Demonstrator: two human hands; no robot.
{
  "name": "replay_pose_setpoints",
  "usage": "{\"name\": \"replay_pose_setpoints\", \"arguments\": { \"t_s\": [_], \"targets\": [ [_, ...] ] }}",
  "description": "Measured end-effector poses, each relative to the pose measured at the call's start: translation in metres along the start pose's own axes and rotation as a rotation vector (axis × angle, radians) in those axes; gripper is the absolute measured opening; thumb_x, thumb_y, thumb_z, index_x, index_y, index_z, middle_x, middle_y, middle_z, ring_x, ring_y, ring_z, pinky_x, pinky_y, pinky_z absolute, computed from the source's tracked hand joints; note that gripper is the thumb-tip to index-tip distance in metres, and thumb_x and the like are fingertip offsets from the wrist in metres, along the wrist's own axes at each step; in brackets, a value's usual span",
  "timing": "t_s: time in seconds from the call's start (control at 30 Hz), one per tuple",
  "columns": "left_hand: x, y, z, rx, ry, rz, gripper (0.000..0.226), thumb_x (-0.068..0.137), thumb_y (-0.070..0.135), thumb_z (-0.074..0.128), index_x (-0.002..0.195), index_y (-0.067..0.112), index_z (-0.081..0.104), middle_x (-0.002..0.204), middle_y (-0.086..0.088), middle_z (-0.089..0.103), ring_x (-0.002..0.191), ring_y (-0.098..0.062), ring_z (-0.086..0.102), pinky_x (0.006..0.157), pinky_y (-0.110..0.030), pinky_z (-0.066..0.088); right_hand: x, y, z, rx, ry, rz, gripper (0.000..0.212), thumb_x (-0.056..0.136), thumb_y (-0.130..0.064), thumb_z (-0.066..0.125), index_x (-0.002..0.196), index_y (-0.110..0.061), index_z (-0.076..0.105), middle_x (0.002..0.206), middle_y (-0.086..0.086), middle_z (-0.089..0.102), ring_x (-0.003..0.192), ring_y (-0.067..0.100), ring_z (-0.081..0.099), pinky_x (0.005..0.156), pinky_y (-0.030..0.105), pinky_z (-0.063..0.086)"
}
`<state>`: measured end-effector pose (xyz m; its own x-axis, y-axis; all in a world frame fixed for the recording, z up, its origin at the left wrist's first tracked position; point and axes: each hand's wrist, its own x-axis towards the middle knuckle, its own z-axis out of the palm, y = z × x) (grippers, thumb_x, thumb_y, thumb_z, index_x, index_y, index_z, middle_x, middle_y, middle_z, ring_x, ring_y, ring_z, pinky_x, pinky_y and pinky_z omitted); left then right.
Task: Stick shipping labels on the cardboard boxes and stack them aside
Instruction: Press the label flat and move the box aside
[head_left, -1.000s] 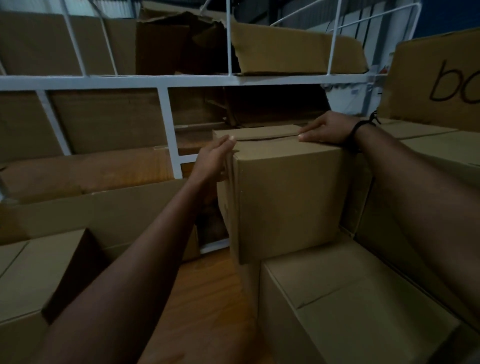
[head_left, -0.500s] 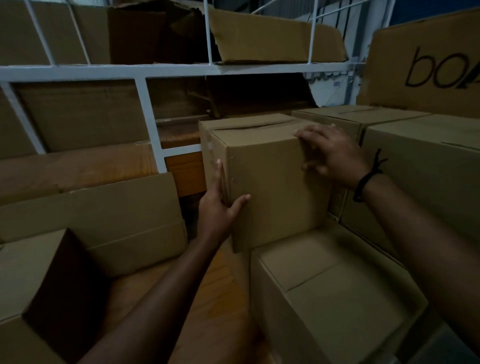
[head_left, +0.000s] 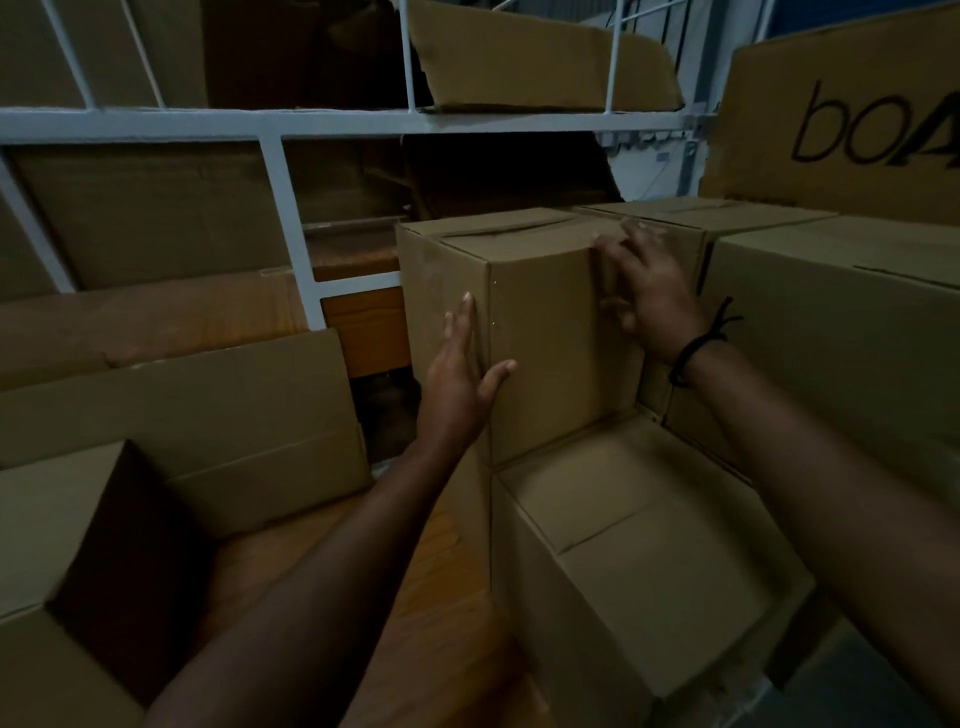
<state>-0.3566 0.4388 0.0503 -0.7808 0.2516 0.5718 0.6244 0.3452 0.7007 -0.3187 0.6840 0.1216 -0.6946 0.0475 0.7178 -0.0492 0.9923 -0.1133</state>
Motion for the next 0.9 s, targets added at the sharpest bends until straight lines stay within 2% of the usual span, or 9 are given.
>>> {"name": "replay_pose_setpoints", "arguments": {
  "t_s": [0.07, 0.1, 0.23, 0.33, 0.47, 0.57, 0.63, 0.73, 0.9],
  "targets": [
    [-0.012, -0.001, 0.0, 0.062, 0.015, 0.049, 0.097, 0.087, 0.035, 0.071, 0.149, 0.045, -0.002, 0.163, -0.007, 0.015, 0.143, -0.016, 0.024, 0.104, -0.035, 0.028, -0.021, -0.01, 0.009, 0.046, 0.067, -0.042, 0.083, 0.078, -0.009, 0.076, 0.147, -0.029, 0.036, 0.157, 0.018, 0.023, 0.144, 0.04, 0.022, 0.11, 0.062, 0.03],
    [-0.018, -0.002, 0.001, 0.088, 0.012, 0.068, 0.096, 0.087, 0.033, 0.071, 0.147, 0.046, -0.003, 0.164, -0.007, 0.013, 0.143, -0.017, 0.025, 0.101, -0.033, 0.029, -0.031, -0.014, 0.015, 0.044, 0.07, -0.069, 0.085, 0.078, -0.013, 0.078, 0.148, -0.031, 0.033, 0.158, 0.019, 0.021, 0.144, 0.041, 0.02, 0.109, 0.064, 0.03],
    [-0.03, -0.014, 0.004, 0.119, -0.088, 0.069, 0.096, 0.091, 0.017, 0.068, 0.146, 0.047, -0.005, 0.165, -0.005, 0.004, 0.137, -0.029, 0.04, 0.103, -0.044, 0.044, -0.049, -0.022, 0.031, 0.04, -0.034, -0.05, 0.095, 0.074, -0.016, 0.082, 0.15, -0.034, 0.027, 0.161, 0.017, 0.005, 0.147, 0.038, 0.009, 0.113, 0.063, 0.022],
    [-0.028, -0.02, 0.005, 0.096, -0.113, 0.058, 0.099, 0.091, 0.01, 0.066, 0.146, 0.051, -0.007, 0.165, -0.002, 0.003, 0.137, -0.028, 0.04, 0.103, -0.052, 0.047, -0.047, -0.019, 0.043, 0.081, -0.065, 0.001, 0.105, 0.072, -0.009, 0.082, 0.151, -0.039, 0.018, 0.162, 0.011, -0.006, 0.148, 0.035, 0.006, 0.114, 0.061, 0.022],
    [-0.026, -0.019, 0.006, 0.072, -0.133, 0.049, 0.099, 0.091, 0.009, 0.065, 0.145, 0.052, -0.006, 0.165, -0.001, 0.002, 0.138, -0.024, 0.038, 0.105, -0.052, 0.046, -0.05, -0.019, 0.054, 0.134, -0.085, 0.014, 0.113, 0.072, -0.004, 0.081, 0.148, -0.045, 0.009, 0.162, 0.006, -0.01, 0.149, 0.031, 0.006, 0.113, 0.057, 0.029],
    [-0.026, -0.023, -0.002, 0.141, -0.121, 0.086, 0.095, 0.092, 0.021, 0.066, 0.146, 0.052, -0.005, 0.164, 0.001, 0.009, 0.126, -0.023, 0.051, 0.099, -0.049, 0.051, -0.056, -0.034, 0.051, 0.193, -0.048, 0.067, 0.107, 0.075, -0.008, 0.079, 0.148, -0.044, 0.01, 0.162, 0.003, -0.011, 0.148, 0.03, 0.009, 0.111, 0.052, 0.034],
    [-0.03, -0.029, -0.016, 0.211, -0.094, 0.13, 0.088, 0.092, 0.036, 0.064, 0.148, 0.051, -0.003, 0.163, 0.003, 0.018, 0.129, -0.02, 0.05, 0.1, -0.049, 0.05, -0.066, -0.055, 0.05, 0.234, 0.027, 0.042, 0.104, 0.077, -0.016, 0.078, 0.149, -0.047, 0.01, 0.163, 0.003, -0.008, 0.147, 0.031, 0.012, 0.108, 0.058, 0.037],
    [-0.051, -0.045, -0.053, 0.202, -0.032, 0.086, 0.074, 0.092, 0.046, 0.06, 0.149, 0.048, 0.013, 0.158, 0.001, 0.033, 0.133, -0.021, 0.047, 0.101, -0.05, 0.048, -0.087, -0.102, 0.053, 0.292, 0.095, -0.136, 0.086, 0.08, -0.026, 0.075, 0.149, -0.037, 0.024, 0.162, 0.009, 0.007, 0.145, 0.025, 0.016, 0.105, 0.061, 0.039],
    [-0.121, -0.094, -0.141, 0.26, 0.067, -0.01, 0.058, 0.091, 0.041, 0.062, 0.145, 0.032, 0.044, 0.147, -0.002, 0.05, 0.139, -0.021, 0.042, 0.109, -0.043, 0.042, -0.104, -0.185, 0.06, 0.439, 0.093, -0.32, 0.065, 0.084, -0.031, 0.069, 0.141, -0.024, 0.038, 0.151, 0.017, 0.035, 0.135, 0.031, 0.04, 0.098, 0.049, 0.048]
  ]
}}
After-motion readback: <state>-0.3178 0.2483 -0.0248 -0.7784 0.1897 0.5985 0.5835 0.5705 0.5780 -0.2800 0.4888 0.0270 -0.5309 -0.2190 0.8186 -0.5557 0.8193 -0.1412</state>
